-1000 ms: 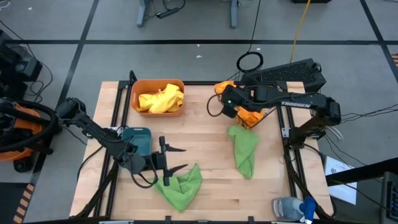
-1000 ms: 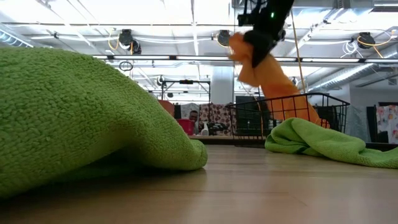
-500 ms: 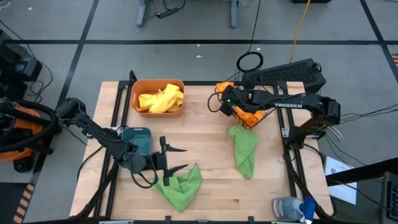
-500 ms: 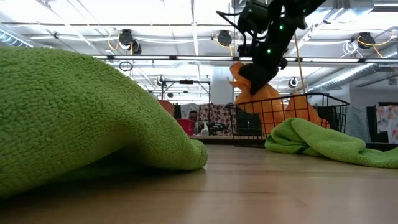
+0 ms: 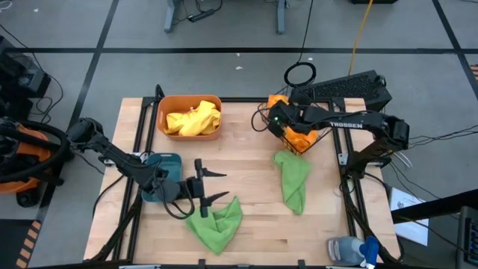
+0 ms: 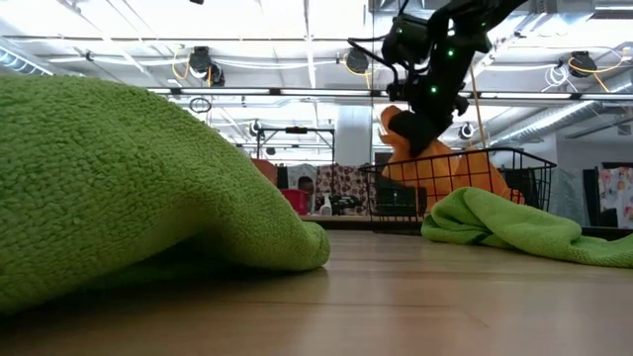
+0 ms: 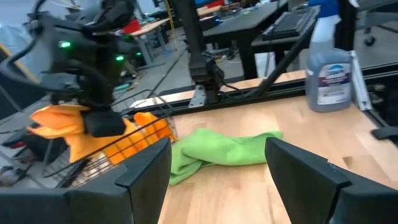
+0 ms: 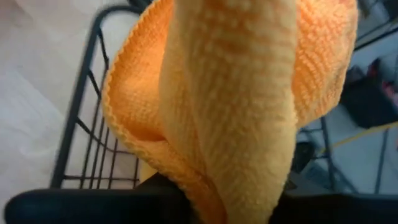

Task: Sort microfiber towel by color & place in baskets
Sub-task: Put the orange microfiber towel into the metal wire basket, then put the left green microfiber towel into the blue bin

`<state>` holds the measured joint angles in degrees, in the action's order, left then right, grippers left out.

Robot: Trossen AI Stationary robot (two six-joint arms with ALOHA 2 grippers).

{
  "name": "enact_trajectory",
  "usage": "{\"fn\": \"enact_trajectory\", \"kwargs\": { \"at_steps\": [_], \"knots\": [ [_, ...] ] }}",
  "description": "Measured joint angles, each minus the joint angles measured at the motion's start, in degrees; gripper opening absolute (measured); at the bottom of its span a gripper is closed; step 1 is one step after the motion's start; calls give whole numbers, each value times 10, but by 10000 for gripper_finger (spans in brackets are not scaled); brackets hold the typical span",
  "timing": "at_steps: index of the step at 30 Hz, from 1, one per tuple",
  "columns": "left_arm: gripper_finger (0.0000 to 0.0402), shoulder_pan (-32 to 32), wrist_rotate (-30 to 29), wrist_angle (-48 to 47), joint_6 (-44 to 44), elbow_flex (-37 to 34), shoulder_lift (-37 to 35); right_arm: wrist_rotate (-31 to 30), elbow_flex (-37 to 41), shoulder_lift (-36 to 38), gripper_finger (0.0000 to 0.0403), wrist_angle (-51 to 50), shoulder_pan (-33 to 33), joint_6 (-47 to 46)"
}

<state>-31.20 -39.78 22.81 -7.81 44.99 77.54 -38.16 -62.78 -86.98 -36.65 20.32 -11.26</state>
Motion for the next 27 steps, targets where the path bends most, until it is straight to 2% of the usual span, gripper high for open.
{"fn": "enact_trajectory", "kwargs": {
  "at_steps": [5, 13, 17, 22, 27],
  "knots": [
    [264, 1, 28, 0, 15, 0, 0, 76, 0, 0, 134, -22, 43, -31],
    [264, 1, 42, -35, 56, 0, 0, 120, -17, 19, 217, -78, 66, -42],
    [264, 1, 43, -52, 61, 0, 0, 148, -32, 40, 241, -101, 66, -32],
    [264, 1, 43, -53, 75, 0, 0, 187, -37, 72, 240, -104, 66, -30],
    [264, 1, 43, -53, 75, 0, 0, 234, -32, 73, 181, -97, 66, -28]
  ]
}}
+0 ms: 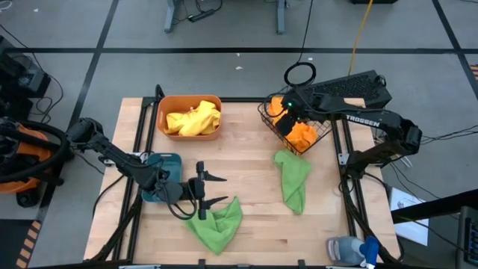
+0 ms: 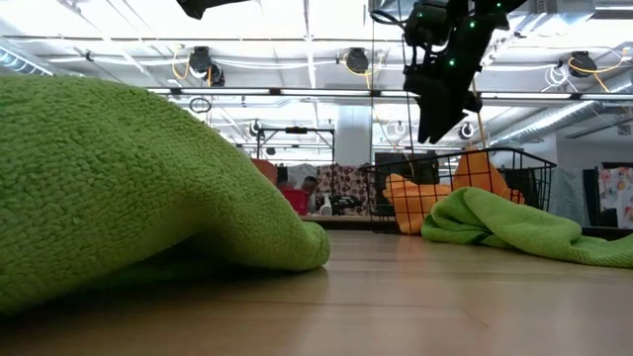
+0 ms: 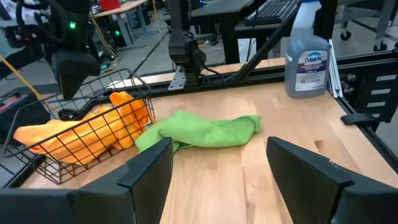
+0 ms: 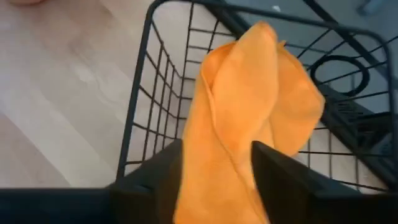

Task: Sort microfiber towel by color & place in baskets
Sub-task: Put the left green microfiber towel into the blue bin

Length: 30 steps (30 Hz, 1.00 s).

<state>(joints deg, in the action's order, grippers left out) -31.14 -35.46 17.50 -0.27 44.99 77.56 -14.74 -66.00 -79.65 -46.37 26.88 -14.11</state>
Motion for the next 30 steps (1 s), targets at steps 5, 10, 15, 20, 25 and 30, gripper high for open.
{"fn": "enact_trajectory", "kwargs": {
  "at_steps": [5, 10, 15, 20, 25, 30],
  "knots": [
    [264, 0, 0, 0, 0, 0, 0, 1, 39, -22, 77, 50, 9, 13],
    [264, 0, 0, -1, 0, 0, 0, -1, 72, -57, 7, 102, 29, 37],
    [264, 0, 0, -11, 0, 0, 0, -40, 55, -42, 13, 130, 13, 28],
    [264, 0, 5, -24, -1, 0, 0, -82, 36, 22, 2, 131, -85, 15],
    [264, 0, 9, -30, 5, 0, 0, -134, 36, 56, 4, 127, -252, -20],
    [264, -1, 23, -34, 47, 0, 0, -156, 36, 41, 4, 131, -417, -80]
  ]
}}
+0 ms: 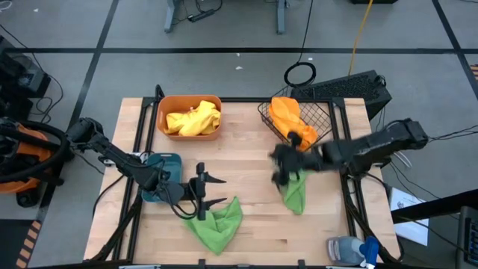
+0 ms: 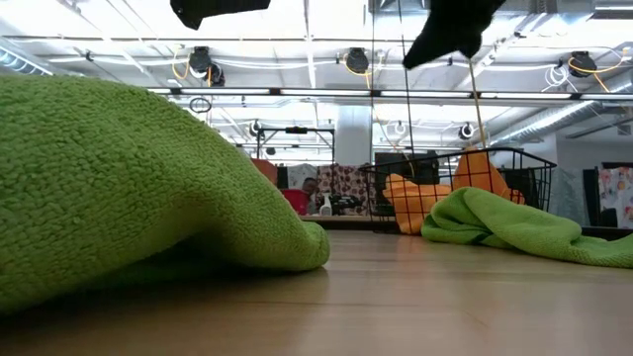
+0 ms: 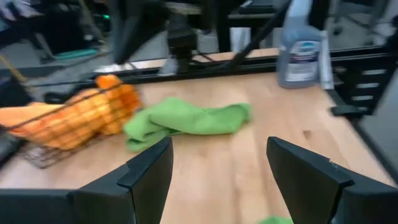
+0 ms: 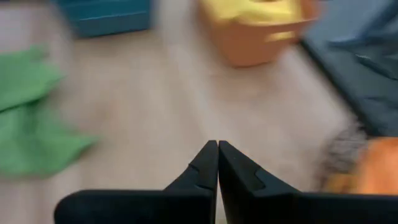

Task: Sort microfiber towel by color & place in baskets
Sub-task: Put the left green microfiber towel into the blue bin

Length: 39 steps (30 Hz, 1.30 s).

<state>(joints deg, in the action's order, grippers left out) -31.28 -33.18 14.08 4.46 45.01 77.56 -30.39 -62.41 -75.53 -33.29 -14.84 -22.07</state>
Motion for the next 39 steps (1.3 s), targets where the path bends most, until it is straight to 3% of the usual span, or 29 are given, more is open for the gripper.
{"fn": "enact_trajectory", "kwargs": {
  "at_steps": [6, 12, 17, 26, 30, 39],
  "knots": [
    [264, -29, 60, 2, 25, 0, 15, -27, 0, -67, 4, 6, -160, -55],
    [264, -71, 73, 2, 44, 0, 61, -27, 0, -140, 4, 32, -241, -26],
    [284, -87, 107, 8, 126, 0, 92, -46, 0, -180, 4, 38, -242, 1],
    [352, -102, 147, 9, 185, 1, 146, -40, 0, -209, 4, 57, -226, -3],
    [356, -102, 196, 9, 208, 1, 175, -40, 0, -208, 4, 61, -227, 1],
    [354, -100, 197, -1, 223, 1, 238, -40, 0, -207, 4, 74, -226, 2]
  ]
}}
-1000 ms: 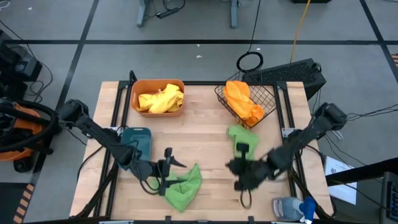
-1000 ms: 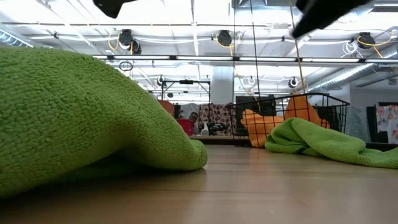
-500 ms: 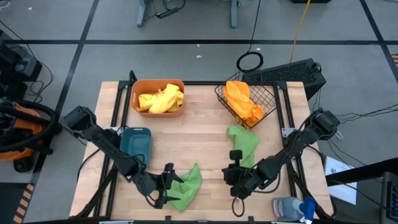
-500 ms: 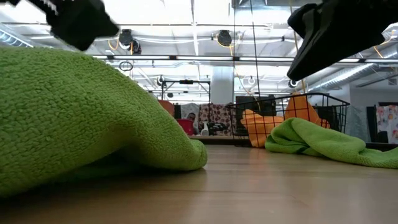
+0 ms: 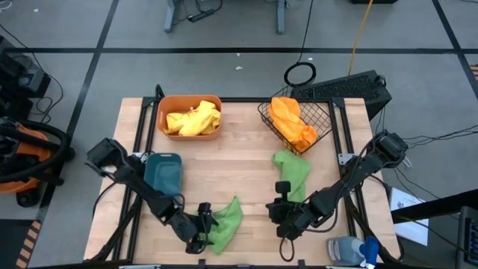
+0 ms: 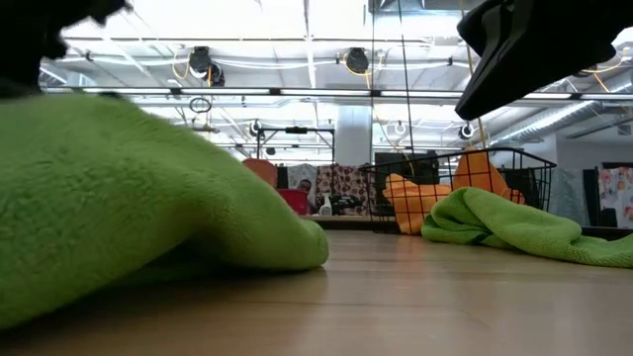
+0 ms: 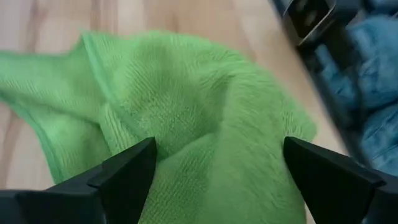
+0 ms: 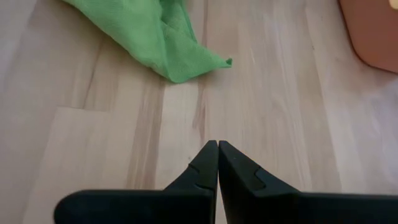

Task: Sort microfiber towel by color & place in baskets
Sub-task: Put the left green microfiber towel into the blue bin

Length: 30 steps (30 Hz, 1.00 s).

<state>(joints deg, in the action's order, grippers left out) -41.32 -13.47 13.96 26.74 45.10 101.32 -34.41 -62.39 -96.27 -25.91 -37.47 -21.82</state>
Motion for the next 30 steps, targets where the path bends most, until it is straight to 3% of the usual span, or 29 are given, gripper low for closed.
{"fn": "enact_trajectory", "kwargs": {
  "at_steps": [6, 10, 16, 18, 24, 30],
  "knots": [
    [283, 5, -1, 7, -1, 0, 32, 2, 0, 0, 4, 8, 0, 1],
    [188, 9, -2, 4, -20, 0, 27, 1, 0, 0, 4, 13, 0, 5],
    [27, 18, -43, -2, -120, 26, -64, -1, 0, 0, 4, 44, 0, 21],
    [15, 20, -71, -12, -167, 28, -94, -1, 0, 0, 4, 86, 0, 39],
    [30, 24, -190, -32, -285, 44, -207, 19, 0, 0, 5, 272, -1, 154],
    [16, 22, -217, -32, -301, 47, -279, 17, 0, 1, 17, 338, 3, 181]
  ]
}}
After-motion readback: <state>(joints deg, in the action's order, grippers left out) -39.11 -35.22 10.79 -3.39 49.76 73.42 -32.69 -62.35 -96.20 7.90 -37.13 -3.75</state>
